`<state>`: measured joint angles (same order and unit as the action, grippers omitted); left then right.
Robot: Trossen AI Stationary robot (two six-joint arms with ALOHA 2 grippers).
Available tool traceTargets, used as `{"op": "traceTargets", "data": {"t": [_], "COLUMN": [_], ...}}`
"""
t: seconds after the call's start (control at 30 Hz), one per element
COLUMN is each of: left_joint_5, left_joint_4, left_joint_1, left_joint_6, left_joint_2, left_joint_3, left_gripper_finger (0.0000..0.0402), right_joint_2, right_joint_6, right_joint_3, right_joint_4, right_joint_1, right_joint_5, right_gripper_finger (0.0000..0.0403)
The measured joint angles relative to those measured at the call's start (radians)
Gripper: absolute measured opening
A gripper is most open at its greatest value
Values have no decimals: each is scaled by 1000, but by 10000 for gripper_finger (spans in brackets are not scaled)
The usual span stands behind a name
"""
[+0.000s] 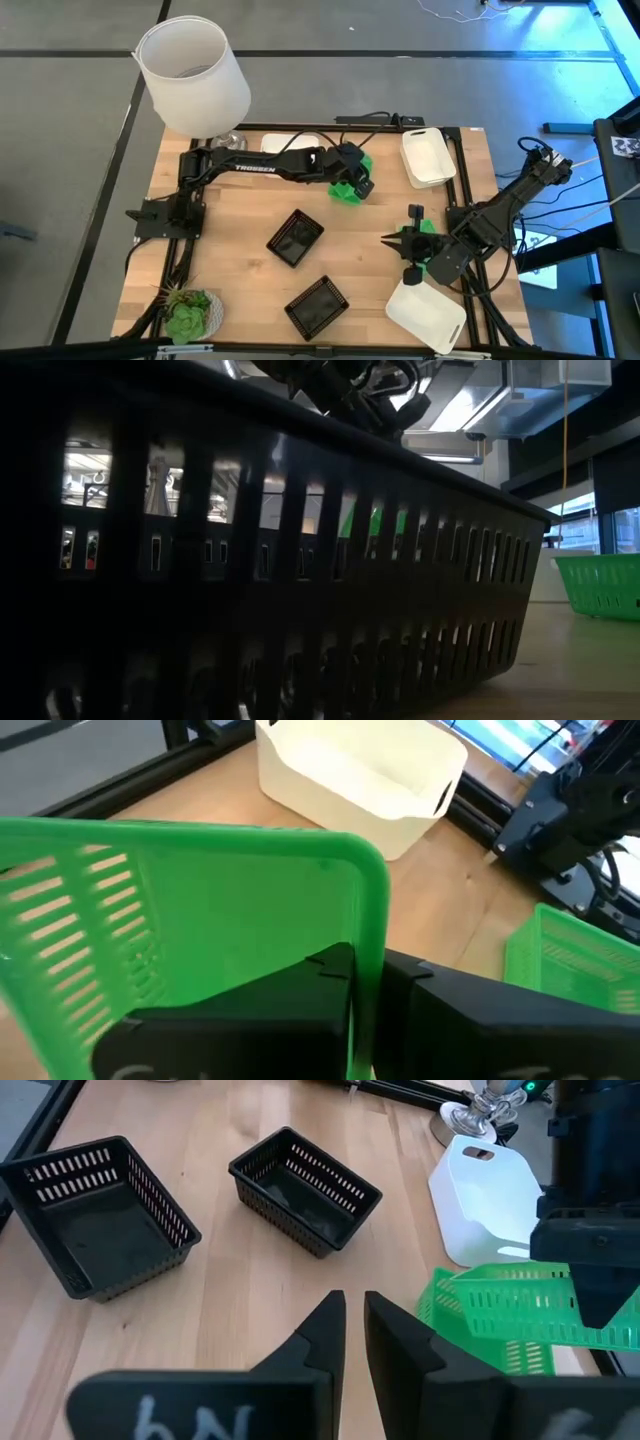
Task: Stack baskets by color
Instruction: Stack the bottom left green bin on the top green bin, then stack the bottom green bin on the stacked green bins
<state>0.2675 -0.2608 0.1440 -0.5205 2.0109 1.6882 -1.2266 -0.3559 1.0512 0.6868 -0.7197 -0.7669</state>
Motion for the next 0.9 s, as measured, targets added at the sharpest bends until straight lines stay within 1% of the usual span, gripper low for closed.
{"op": "traceTargets", "data": {"t": [0.1, 0.27, 0.53, 0.67, 0.8, 0.87, 0.9], "left_joint_5": [-29, -12, -18, -42, -72, -87, -87], "left_joint_4": [-2, -59, -64, -60, -68, -91, -101], "left_joint_1": [2, 2, 2, -4, -41, -75, -93], "left_joint_6": [-19, -25, -17, 53, 147, 192, 213], "left_joint_2": [0, 0, -3, -52, -133, -182, -202], "left_joint_3": [0, 0, 0, 0, 0, 0, 0], "left_gripper_finger": [27, 57, 57, 59, 59, 57, 56], "right_joint_2": [0, 0, 0, 0, 0, 0, 0], "right_joint_6": [-7, -35, -59, -86, -132, -194, -241], "right_joint_3": [0, 0, 0, 0, 0, 0, 0], "right_joint_4": [5, 34, 94, 131, 181, 216, 240], "right_joint_1": [0, 0, 0, 0, 4, 8, 11], "right_joint_5": [0, 0, 0, 5, 66, 118, 162], "right_gripper_finger": [43, 43, 43, 43, 43, 43, 43]}}
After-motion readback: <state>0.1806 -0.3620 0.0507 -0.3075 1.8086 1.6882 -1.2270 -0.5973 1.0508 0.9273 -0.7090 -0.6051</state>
